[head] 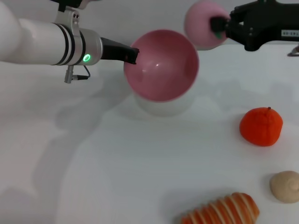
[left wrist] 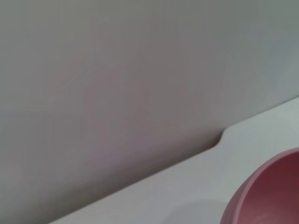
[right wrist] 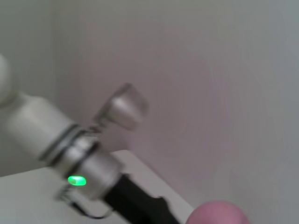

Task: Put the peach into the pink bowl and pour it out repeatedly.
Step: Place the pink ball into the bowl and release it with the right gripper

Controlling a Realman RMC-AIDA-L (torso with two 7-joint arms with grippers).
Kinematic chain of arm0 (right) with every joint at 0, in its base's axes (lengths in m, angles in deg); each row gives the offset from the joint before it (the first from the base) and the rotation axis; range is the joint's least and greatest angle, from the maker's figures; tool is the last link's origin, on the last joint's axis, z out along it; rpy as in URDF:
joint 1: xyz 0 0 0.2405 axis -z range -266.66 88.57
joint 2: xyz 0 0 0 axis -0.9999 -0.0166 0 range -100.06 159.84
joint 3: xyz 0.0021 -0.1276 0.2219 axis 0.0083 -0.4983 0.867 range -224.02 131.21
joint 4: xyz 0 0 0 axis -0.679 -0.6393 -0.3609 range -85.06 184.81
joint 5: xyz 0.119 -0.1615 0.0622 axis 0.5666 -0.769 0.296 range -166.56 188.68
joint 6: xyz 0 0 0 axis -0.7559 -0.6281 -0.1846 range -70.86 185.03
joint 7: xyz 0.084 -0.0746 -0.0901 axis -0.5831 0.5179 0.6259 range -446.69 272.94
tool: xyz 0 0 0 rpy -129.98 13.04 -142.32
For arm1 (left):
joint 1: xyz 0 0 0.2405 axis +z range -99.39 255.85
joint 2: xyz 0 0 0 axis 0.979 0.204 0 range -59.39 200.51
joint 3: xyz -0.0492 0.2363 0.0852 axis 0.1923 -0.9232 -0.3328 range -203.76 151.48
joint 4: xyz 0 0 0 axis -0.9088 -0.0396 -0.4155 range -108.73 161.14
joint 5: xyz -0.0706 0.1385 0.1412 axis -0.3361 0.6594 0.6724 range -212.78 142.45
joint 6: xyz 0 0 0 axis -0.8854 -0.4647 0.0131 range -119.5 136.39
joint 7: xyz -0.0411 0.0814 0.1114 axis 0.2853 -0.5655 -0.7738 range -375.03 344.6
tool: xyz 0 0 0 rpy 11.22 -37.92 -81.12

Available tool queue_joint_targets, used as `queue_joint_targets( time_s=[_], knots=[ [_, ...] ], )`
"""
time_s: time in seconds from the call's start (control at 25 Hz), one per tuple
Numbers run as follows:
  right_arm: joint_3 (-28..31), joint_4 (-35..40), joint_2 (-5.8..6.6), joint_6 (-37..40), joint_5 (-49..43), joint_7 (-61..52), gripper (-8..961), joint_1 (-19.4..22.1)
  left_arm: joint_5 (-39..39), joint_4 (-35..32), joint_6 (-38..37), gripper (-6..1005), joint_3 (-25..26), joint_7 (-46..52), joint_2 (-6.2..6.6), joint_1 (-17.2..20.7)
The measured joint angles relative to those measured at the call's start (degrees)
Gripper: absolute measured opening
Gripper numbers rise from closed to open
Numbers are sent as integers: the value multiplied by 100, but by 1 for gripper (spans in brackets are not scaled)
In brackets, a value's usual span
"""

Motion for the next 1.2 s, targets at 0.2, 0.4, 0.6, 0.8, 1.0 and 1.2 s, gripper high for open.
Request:
queue_joint_targets(
  time_s=[0.2,0.4,0.6,0.8,1.0,1.2],
  knots=[
    [-60,-841,-1,-597,-7,438,65,-156,15,-57,-344,39,25,58,-1,-63],
    [-105,-1502,4,-703,-56,755,84,-393,19,-58,-568,39,53,64,4,-137],
    [-397,-1641,-1,-734,-314,868,102,-508,18,-43,-682,39,56,66,6,-185],
    [-524,-1645,-11,-843,-332,941,120,-513,18,-14,-687,39,59,69,6,-192],
    [-493,-1644,-12,-856,-280,952,290,-488,21,2,-689,40,60,69,6,-192],
    [-473,-1603,-12,-860,-244,954,415,-446,18,1,-688,40,60,70,6,-191]
  ],
)
